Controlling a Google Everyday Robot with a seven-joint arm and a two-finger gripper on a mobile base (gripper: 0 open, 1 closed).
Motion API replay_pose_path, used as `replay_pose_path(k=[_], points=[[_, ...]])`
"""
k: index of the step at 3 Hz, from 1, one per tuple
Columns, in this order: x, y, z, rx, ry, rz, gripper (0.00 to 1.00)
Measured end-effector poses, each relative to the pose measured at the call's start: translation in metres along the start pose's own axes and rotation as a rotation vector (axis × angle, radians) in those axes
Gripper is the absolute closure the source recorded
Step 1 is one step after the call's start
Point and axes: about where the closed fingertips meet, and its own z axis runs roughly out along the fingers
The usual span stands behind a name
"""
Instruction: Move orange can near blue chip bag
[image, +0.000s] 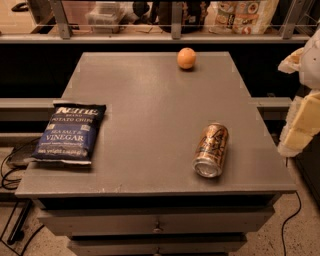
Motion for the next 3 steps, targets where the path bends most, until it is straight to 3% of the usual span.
replay_pose_path(k=[1, 3], points=[[0.000, 0.000, 0.000, 0.000, -0.001, 0.000, 0.00], [-0.052, 0.022, 0.050, -0.139, -0.257, -0.024, 0.00]])
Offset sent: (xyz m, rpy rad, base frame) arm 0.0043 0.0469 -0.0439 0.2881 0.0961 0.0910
